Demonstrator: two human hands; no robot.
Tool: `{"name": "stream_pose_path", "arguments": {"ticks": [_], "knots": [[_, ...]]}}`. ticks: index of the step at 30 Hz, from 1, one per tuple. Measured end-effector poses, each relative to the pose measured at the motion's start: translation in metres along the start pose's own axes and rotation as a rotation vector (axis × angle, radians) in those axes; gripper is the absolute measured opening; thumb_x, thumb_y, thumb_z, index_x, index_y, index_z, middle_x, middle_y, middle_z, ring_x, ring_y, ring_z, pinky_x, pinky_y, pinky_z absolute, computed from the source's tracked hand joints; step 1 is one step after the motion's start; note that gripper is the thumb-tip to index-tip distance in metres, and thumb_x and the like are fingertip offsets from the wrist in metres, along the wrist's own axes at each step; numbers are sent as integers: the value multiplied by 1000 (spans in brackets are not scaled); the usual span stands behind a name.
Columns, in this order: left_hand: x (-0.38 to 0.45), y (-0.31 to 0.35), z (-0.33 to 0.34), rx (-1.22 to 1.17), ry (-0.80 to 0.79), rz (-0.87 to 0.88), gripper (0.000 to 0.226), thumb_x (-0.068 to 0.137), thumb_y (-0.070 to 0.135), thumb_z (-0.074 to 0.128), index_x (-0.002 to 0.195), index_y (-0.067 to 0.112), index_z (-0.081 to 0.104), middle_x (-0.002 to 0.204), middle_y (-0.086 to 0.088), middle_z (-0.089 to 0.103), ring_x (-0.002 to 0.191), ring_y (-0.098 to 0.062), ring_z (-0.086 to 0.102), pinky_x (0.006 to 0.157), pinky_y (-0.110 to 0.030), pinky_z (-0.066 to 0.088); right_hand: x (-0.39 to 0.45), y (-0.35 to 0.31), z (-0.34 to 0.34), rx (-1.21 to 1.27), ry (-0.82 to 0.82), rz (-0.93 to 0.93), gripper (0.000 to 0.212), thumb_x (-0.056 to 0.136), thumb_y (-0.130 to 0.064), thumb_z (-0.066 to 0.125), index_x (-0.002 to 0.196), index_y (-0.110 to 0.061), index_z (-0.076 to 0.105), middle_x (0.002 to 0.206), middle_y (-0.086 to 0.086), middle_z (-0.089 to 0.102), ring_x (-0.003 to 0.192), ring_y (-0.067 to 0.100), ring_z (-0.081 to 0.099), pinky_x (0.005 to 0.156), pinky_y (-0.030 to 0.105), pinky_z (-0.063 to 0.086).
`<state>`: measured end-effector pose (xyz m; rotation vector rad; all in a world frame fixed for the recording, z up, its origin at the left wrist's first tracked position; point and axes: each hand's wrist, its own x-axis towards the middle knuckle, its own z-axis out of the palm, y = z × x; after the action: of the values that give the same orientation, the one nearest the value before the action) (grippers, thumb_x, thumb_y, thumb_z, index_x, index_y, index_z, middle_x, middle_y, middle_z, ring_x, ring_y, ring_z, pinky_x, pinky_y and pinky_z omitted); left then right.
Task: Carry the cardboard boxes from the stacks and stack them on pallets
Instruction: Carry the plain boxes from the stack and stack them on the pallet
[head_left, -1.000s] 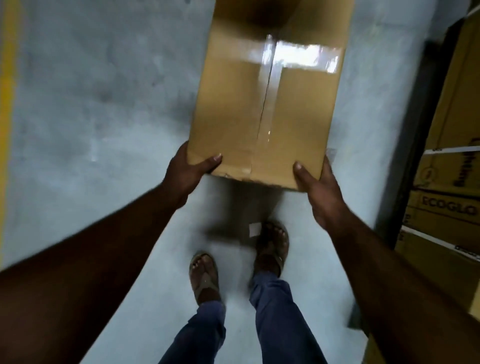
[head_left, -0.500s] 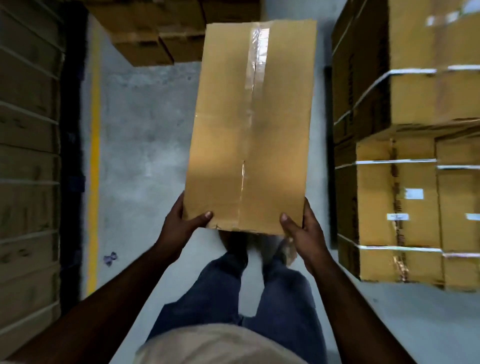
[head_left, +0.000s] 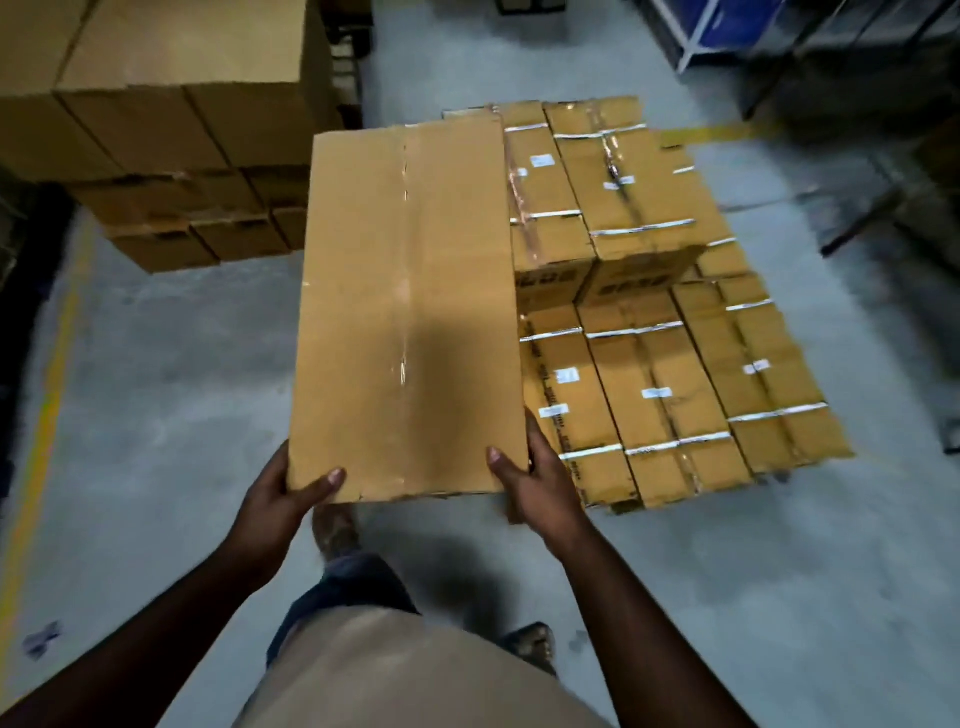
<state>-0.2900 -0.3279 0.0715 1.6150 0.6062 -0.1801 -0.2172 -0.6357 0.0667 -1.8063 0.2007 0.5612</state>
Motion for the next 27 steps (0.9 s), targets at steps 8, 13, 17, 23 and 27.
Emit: {"name": "stream_pose_path", "arguments": {"ticks": [8, 13, 17, 23, 27], "knots": [[-37, 30, 179, 16, -167, 44, 54, 91, 27, 76, 141, 34, 57, 128, 9, 71, 114, -13, 69, 97, -34, 52, -53, 30, -185, 5, 150, -52, 75, 90, -51, 69, 156, -49, 34, 140, -24, 61, 127, 4, 60, 113, 41, 48], [-25, 41, 296, 26, -222, 69, 55, 91, 29, 75, 143, 29, 55, 127, 6, 71, 111, -12, 70, 96, -35, 54, -44, 53, -296, -45, 201, -16, 70, 98, -40, 69, 157, -46, 33, 134, -27, 59, 128, 8, 57, 114, 41, 47], [-9, 43, 402, -25, -233, 53, 57, 90, 33, 76, 143, 31, 55, 125, 6, 72, 112, -17, 69, 98, -41, 55, -17, 67, -399, -113, 225, -35, 76, 84, -61, 66, 154, -50, 36, 136, -25, 63, 125, 7, 61, 112, 42, 48], [9, 68, 578, -93, -253, 23, 55, 89, 23, 77, 140, 27, 57, 126, 1, 72, 115, -20, 69, 103, -46, 53, 14, 89, -562, -66, 299, 10, 69, 90, -47, 69, 154, -44, 41, 140, -17, 63, 127, 10, 61, 113, 44, 48], [23, 92, 667, -127, -297, -22, 62, 84, 30, 83, 140, 33, 56, 126, 3, 72, 114, -23, 69, 102, -53, 53, 31, 97, -653, -46, 316, 43, 62, 98, -36, 68, 154, -42, 42, 139, -15, 62, 125, 10, 61, 112, 44, 48]]}}
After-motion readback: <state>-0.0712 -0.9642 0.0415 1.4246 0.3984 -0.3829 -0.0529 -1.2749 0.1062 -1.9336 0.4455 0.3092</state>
